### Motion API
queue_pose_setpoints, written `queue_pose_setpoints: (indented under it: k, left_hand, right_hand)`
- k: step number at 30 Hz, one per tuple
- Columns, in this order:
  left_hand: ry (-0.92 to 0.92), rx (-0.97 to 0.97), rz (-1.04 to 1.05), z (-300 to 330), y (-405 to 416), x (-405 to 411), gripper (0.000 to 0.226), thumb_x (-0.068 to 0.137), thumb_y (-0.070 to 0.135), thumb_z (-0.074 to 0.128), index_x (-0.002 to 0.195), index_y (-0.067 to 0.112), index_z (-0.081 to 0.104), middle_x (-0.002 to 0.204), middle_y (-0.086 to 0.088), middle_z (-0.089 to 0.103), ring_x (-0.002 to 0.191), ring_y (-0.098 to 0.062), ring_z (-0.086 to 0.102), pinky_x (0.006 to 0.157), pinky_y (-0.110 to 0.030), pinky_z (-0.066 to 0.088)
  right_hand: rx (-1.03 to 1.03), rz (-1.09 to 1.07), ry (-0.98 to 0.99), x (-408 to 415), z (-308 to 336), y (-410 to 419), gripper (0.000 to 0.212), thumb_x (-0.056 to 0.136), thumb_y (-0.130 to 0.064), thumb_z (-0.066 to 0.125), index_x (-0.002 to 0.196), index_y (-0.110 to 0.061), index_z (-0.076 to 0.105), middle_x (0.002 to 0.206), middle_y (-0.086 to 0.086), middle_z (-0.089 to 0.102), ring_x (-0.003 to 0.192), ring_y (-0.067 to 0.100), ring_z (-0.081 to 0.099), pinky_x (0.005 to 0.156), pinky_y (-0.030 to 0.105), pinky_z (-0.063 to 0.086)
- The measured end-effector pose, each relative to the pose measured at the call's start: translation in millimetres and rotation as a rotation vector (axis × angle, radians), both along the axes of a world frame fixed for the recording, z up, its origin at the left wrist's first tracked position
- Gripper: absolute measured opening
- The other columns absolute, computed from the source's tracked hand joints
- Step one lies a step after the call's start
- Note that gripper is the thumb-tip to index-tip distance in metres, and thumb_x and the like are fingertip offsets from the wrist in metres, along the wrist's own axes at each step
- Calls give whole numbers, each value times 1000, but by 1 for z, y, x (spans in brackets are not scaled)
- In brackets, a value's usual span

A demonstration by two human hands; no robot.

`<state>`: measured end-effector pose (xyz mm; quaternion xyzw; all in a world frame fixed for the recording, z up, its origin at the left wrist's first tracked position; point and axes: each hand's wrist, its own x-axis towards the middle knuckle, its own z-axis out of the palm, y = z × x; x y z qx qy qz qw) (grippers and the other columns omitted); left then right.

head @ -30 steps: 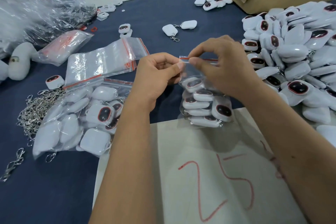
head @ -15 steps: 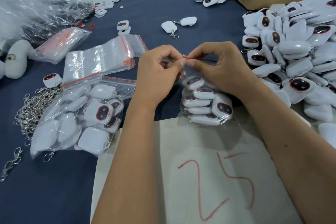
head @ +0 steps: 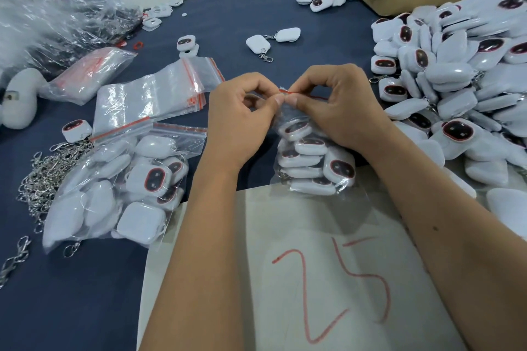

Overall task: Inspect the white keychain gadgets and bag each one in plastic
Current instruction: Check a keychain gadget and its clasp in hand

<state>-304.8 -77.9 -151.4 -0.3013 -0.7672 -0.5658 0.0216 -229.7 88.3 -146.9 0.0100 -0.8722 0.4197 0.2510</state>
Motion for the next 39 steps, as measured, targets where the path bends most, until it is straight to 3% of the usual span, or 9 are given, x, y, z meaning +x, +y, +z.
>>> queue_pose_setpoints:
  k: [6,11,16,19,27,30,33,36,39]
  left_hand:
    - [-22,6,-7,-2,-3,-3,10,90,5,70,80,7,67,68,5,67,63,-25,69,69,-52,61]
    - [-45,-25,-52,-3,-1,-2,15,92,11,72,80,19,70,69,11,64,60,-10,60,65,-27,50]
    - [-57,-28,-21,-3,-2,-4,12,91,7,72,79,7,70,58,13,56,58,-13,48,62,-38,46]
    - [-73,-17,-25,-3,-1,-3,11,90,8,71,80,3,68,65,-6,62,61,-20,54,66,-47,52]
    - [-113,-30,-58,-4,1,-2,10,94,9,69,84,9,70,79,-7,71,67,-25,65,67,-33,52]
    - [-112,-31,-33,-5,2,-3,13,93,6,69,81,8,67,72,-1,67,59,-13,55,61,-25,44]
    - [-98,-41,-17,-5,5,-1,14,93,2,68,81,8,65,67,7,63,55,-2,54,60,-17,43]
    - [-99,-32,-19,-5,6,1,9,95,2,66,86,1,65,76,-6,70,63,-5,66,65,-21,52]
    - [-138,7,-50,-5,6,-1,7,96,6,66,89,3,68,87,-14,74,78,-18,73,76,-32,58]
  right_hand:
    - [31,-55,0,1,-1,3,4,90,-16,80,87,-13,79,79,-10,71,77,2,62,81,21,48]
    - [69,-58,19,1,-1,0,6,89,-20,82,89,-15,80,79,-14,69,78,3,59,79,18,44]
    - [62,-68,-7,2,1,2,7,90,-19,81,91,-12,81,81,-8,72,81,8,64,82,24,49]
    - [133,-94,14,3,2,-1,5,90,-16,80,91,-11,80,78,-22,60,82,11,59,82,24,46]
    - [143,-63,7,4,3,0,9,91,-19,80,93,-10,80,79,-24,62,78,2,60,81,15,45]
    - [134,-88,-32,5,2,5,9,91,-18,80,93,-9,80,78,-19,65,77,-9,59,77,6,39]
    - [169,-105,-70,5,3,5,8,93,-18,78,94,-10,80,77,-15,64,79,-1,60,76,7,38]
    - [199,-121,-59,6,5,3,9,93,-18,77,93,-9,79,78,-11,60,82,12,57,78,21,42]
    - [173,-114,-26,8,7,3,8,92,-18,79,93,-10,79,79,-16,59,80,9,56,78,15,42]
